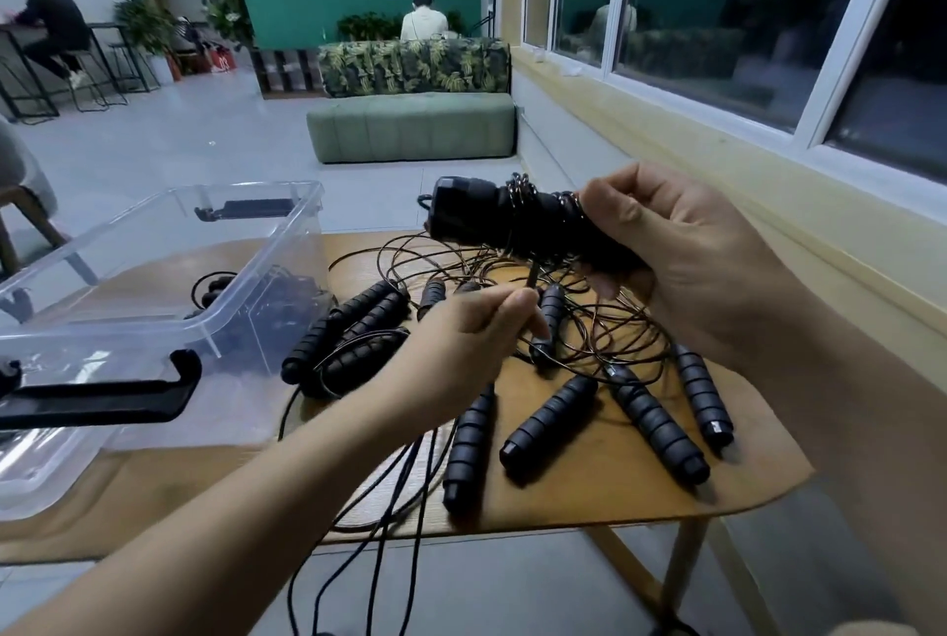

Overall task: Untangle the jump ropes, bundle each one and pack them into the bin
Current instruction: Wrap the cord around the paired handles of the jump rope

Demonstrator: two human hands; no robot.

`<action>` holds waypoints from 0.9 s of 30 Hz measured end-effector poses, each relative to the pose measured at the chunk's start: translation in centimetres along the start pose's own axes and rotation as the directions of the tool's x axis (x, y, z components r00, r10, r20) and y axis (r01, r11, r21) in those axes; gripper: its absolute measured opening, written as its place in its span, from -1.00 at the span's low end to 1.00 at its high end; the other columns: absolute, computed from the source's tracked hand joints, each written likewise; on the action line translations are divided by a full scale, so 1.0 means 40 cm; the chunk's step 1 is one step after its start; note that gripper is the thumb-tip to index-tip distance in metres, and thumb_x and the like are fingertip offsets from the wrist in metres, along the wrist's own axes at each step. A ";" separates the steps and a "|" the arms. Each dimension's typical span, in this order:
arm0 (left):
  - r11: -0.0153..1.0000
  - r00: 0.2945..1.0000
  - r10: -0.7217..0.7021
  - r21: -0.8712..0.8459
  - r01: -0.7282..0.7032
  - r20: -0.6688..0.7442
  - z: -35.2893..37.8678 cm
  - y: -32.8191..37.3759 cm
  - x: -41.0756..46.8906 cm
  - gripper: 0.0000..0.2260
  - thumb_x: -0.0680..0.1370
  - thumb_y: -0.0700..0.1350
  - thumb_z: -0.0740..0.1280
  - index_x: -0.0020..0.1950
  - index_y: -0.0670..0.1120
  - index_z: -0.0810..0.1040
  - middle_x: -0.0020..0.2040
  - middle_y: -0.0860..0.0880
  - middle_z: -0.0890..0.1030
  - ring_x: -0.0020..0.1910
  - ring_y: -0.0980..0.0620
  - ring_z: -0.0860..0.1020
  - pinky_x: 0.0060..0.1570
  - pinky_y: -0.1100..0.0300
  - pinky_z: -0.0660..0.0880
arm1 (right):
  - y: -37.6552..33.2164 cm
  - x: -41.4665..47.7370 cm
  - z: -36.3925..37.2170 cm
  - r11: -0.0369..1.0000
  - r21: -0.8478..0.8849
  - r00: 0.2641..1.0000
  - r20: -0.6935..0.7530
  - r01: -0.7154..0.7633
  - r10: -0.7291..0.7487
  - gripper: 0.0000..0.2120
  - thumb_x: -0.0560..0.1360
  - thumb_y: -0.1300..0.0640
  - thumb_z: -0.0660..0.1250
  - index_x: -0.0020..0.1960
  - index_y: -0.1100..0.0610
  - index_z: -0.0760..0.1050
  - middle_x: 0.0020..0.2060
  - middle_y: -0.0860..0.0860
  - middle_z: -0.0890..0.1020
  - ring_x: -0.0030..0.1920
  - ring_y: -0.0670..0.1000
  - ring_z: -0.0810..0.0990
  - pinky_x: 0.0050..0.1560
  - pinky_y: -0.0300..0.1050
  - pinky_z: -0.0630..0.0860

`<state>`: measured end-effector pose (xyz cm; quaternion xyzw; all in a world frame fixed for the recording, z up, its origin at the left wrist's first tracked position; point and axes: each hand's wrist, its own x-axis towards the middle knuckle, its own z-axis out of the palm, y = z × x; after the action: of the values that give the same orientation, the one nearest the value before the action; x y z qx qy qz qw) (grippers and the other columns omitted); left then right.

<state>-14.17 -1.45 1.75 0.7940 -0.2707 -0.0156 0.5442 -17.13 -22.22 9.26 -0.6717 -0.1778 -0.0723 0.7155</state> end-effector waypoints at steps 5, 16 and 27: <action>0.908 0.997 0.030 0.416 -0.057 0.072 0.031 0.046 -0.023 -0.73 0.74 0.10 0.21 0.04 -0.01 0.60 -0.29 0.04 0.55 -0.35 0.12 0.48 -0.33 0.19 0.33 | 0.042 0.020 -0.028 0.925 -0.367 0.983 -0.113 0.097 -0.148 -0.64 0.55 -0.22 0.50 0.06 0.05 0.54 -0.24 0.17 0.67 -0.32 0.11 0.59 -0.24 0.04 0.54; 0.890 0.964 0.262 0.400 -0.219 -0.055 -0.045 0.082 -0.019 -0.79 0.68 0.06 0.36 -0.12 0.04 0.59 -0.35 0.13 0.54 -0.36 0.17 0.47 -0.35 0.20 0.36 | 0.069 0.018 -0.043 0.635 -0.772 1.000 0.001 -0.011 0.018 -0.68 0.60 -0.23 0.37 0.10 0.02 0.54 -0.03 -0.05 0.60 -0.09 -0.29 0.52 -0.21 -0.44 0.32; 0.991 0.981 0.105 -0.070 -0.117 -0.163 -0.132 -0.005 0.027 -0.55 0.56 0.13 0.52 -0.12 -0.26 0.52 -0.36 0.01 0.43 -0.40 0.11 0.31 -0.41 0.26 0.24 | 0.041 -0.015 0.013 0.850 -0.524 0.942 0.312 0.061 0.125 -0.60 0.61 -0.32 0.32 0.05 0.03 0.54 0.05 0.25 0.66 0.03 0.37 0.60 0.06 0.50 0.52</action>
<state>-11.48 2.65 4.01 0.7541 -0.2694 0.0676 0.5951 -17.20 -21.63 7.52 -0.8469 -0.2585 0.0087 0.4647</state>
